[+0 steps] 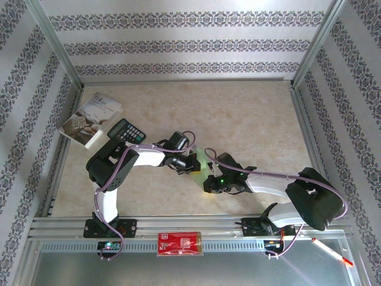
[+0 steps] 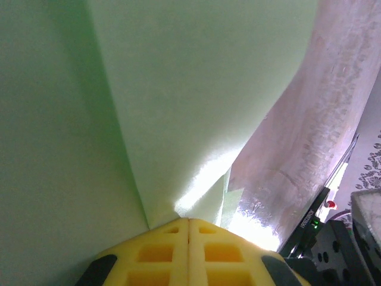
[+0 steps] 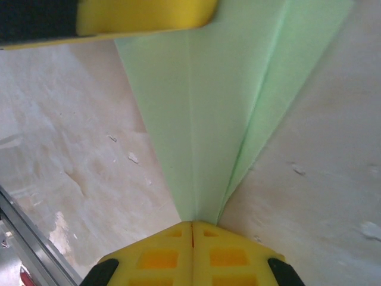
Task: Fold a paper plane with a square sheet of paper (pick it up from the middle)
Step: Fourth fold the wing at the center of the table.
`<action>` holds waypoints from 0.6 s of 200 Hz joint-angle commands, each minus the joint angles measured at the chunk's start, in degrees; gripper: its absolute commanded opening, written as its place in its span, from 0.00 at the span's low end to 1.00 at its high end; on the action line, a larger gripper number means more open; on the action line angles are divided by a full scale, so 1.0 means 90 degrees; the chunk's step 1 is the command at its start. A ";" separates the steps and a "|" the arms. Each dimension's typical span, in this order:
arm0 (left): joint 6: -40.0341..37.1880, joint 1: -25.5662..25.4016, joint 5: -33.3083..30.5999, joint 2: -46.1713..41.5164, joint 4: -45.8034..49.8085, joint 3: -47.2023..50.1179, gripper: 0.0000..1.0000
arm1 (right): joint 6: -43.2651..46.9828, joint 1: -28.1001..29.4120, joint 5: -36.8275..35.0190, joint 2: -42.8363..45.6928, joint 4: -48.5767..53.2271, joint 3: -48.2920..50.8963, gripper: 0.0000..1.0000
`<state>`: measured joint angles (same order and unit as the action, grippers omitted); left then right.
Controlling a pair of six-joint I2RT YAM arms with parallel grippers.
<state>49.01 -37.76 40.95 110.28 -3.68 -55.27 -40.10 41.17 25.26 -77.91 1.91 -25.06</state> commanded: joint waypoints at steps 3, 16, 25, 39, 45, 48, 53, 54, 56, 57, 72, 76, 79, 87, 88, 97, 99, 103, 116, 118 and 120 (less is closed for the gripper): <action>-0.0182 0.0152 -0.0448 0.0284 0.0042 0.0191 0.00 | -0.0031 -0.0115 -0.0082 0.0318 0.0475 -0.0110 0.08; -0.0156 0.0142 -0.0451 0.0325 -0.0020 0.0260 0.00 | -0.0163 -0.0135 0.0028 0.0449 0.0187 -0.0239 0.10; -0.0148 0.0135 -0.0448 0.0342 -0.0053 0.0288 0.00 | -0.0234 -0.0135 0.0095 0.0481 0.0022 -0.0328 0.11; -0.0152 0.0133 -0.0448 0.0357 -0.0075 0.0308 0.00 | -0.0286 -0.0136 0.0155 0.0432 -0.0139 -0.0435 0.11; -0.0141 0.0131 -0.0448 0.0354 -0.0081 0.0315 0.00 | -0.0290 -0.0128 0.0153 0.0382 -0.0183 -0.0471 0.11; -0.0141 0.0129 -0.0456 0.0354 -0.0087 0.0315 0.00 | -0.0291 -0.0129 0.0145 0.0360 -0.0214 -0.0486 0.11; -0.0140 0.0131 -0.0458 0.0356 -0.0089 0.0315 0.00 | -0.0283 -0.0125 0.0141 0.0291 -0.0256 -0.0505 0.11; -0.0141 0.0132 -0.0458 0.0360 -0.0089 0.0318 0.00 | -0.0282 -0.0123 0.0142 0.0275 -0.0269 -0.0511 0.11; -0.0140 0.0133 -0.0451 0.0356 -0.0089 0.0320 0.00 | -0.0281 -0.0124 0.0143 0.0243 -0.0290 -0.0520 0.11; -0.0137 0.0128 -0.0454 0.0355 -0.0094 0.0320 0.00 | -0.0281 -0.0122 0.0143 0.0226 -0.0300 -0.0528 0.11; -0.0124 0.0133 -0.0449 0.0354 -0.0114 0.0313 0.00 | -0.0233 -0.0132 0.0153 -0.0073 -0.0438 -0.0617 0.11; -0.0130 0.0133 -0.0450 0.0355 -0.0113 0.0312 0.00 | -0.0218 -0.0146 0.0153 -0.0151 -0.0476 -0.0637 0.10; -0.0127 0.0124 -0.0456 0.0346 -0.0109 0.0319 0.00 | -0.0213 -0.0150 0.0153 -0.0208 -0.0513 -0.0655 0.10; -0.0129 0.0129 -0.0453 0.0344 -0.0111 0.0326 0.00 | -0.0185 -0.0160 0.0155 -0.0365 -0.0603 -0.0689 0.10; -0.0126 0.0126 -0.0451 0.0340 -0.0110 0.0328 0.00 | -0.0179 -0.0160 0.0159 -0.0381 -0.0613 -0.0695 0.10; -0.0130 0.0123 -0.0456 0.0335 -0.0099 0.0321 0.00 | -0.0164 -0.0170 0.0179 -0.0552 -0.0693 -0.0747 0.10; -0.0140 0.0125 -0.0458 0.0335 -0.0091 0.0320 0.00 | -0.0149 -0.0177 0.0177 -0.0591 -0.0706 -0.0757 0.09; -0.0142 0.0127 -0.0458 0.0340 -0.0089 0.0320 0.00 | -0.0115 -0.0187 0.0173 -0.0665 -0.0727 -0.0774 0.09; -0.0139 0.0129 -0.0448 0.0335 -0.0090 0.0319 0.00 | -0.0054 -0.0234 0.0180 -0.0899 -0.0732 -0.0809 0.08; -0.0142 0.0127 -0.0443 0.0335 -0.0089 0.0318 0.00 | -0.0051 -0.0252 0.0186 -0.0927 -0.0738 -0.0805 0.08; -0.0145 0.0124 -0.0442 0.0327 -0.0082 0.0317 0.00 | -0.0048 -0.0259 0.0191 -0.0959 -0.0742 -0.0801 0.08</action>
<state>48.62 -37.47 40.99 110.54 -6.81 -54.22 -41.74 39.92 26.26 -83.50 -2.96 -30.81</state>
